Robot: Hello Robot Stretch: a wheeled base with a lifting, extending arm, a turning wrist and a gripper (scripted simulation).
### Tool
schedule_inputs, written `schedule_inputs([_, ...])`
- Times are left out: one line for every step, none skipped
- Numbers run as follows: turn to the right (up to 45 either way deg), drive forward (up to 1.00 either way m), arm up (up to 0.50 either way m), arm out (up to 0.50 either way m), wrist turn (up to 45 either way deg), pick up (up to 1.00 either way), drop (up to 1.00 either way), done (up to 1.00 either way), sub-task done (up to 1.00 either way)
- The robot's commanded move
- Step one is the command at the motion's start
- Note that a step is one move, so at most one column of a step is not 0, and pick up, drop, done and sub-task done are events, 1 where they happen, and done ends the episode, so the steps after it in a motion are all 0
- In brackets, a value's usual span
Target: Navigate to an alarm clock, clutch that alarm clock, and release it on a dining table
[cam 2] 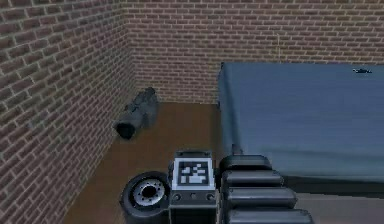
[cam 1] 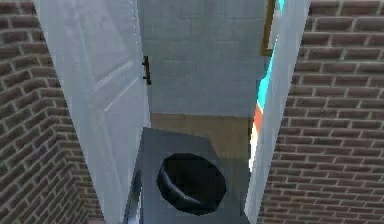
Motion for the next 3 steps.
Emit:
schedule_inputs([0.0, 0.65, 0.00, 0.00, 0.0, 0.00, 0.00, 0.00, 0.00])
schedule_inputs([3.0, 0.00, 0.00, 0.00, 0.0, 0.00, 0.00, 0.00, 0.00])
schedule_inputs([0.0, 1.00, 0.00, 0.00, 0.0, 0.00, 0.00, 0.00, 0.00])
